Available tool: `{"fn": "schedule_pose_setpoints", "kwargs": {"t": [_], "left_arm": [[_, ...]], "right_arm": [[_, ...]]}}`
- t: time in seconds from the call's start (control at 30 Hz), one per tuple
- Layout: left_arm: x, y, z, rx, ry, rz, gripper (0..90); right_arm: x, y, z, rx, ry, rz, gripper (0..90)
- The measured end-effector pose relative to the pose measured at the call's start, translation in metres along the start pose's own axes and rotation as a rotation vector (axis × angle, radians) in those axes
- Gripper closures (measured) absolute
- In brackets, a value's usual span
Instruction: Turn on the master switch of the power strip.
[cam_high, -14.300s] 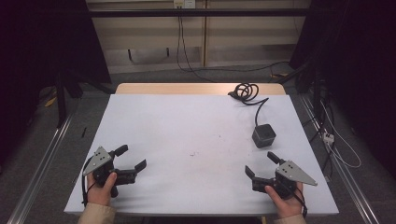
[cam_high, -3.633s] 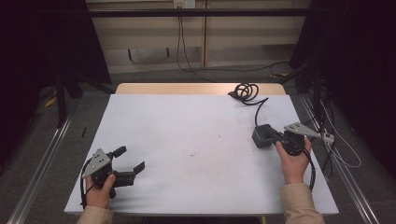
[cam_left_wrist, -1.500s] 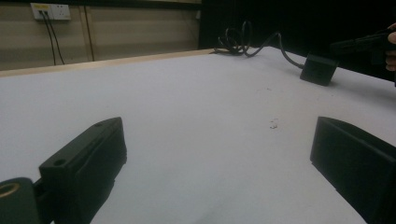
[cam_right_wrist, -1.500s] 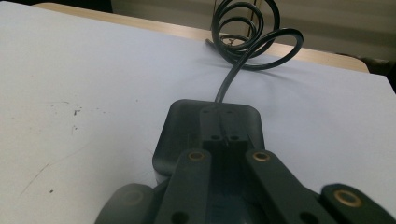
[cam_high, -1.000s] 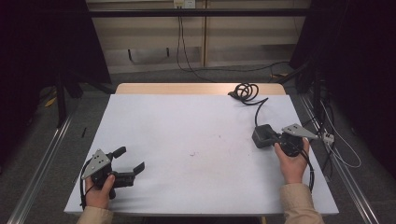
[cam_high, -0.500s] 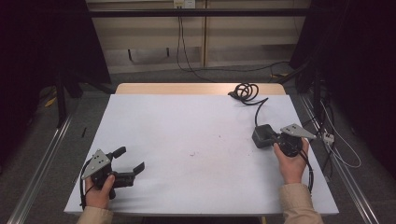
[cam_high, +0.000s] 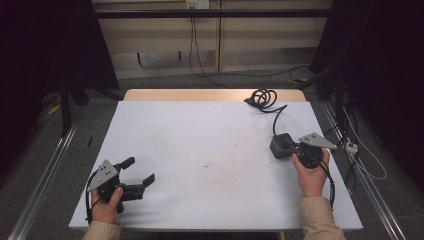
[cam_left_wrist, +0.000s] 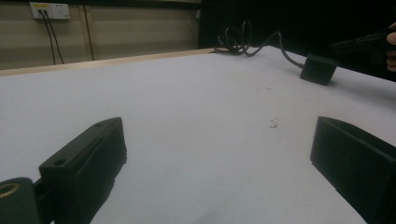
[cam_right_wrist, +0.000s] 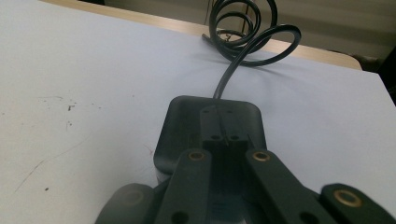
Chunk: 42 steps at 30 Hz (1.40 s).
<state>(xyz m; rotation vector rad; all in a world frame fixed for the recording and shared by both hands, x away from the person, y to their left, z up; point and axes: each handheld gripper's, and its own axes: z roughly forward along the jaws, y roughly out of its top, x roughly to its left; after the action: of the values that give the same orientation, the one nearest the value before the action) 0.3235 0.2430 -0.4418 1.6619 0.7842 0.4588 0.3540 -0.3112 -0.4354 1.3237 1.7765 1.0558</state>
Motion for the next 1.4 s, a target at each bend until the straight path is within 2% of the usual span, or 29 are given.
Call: {"fn": "schedule_pose_setpoints", "kwargs": {"t": [0.63,1.1,1.27,1.4], "left_arm": [[0.0022,-0.001,-0.0074,-0.003,0.013,-0.002,3.2],[0.0016,-0.0009,-0.0059,0.005,0.013,0.002,3.2],[0.0019,-0.0003,-0.0042,0.004,0.011,0.004,3.2],[0.0018,0.0002,-0.002,0.0,0.01,0.001,3.2]], "right_arm": [[-0.0012,0.0,-0.0002,0.0,0.006,0.026,90.0],[-0.002,-0.0005,-0.0005,-0.006,0.012,0.039,90.0],[-0.0013,0.0,-0.0009,-0.013,0.007,0.029,90.0],[-0.0021,-0.0002,-0.0016,-0.015,0.005,0.042,90.0]]}}
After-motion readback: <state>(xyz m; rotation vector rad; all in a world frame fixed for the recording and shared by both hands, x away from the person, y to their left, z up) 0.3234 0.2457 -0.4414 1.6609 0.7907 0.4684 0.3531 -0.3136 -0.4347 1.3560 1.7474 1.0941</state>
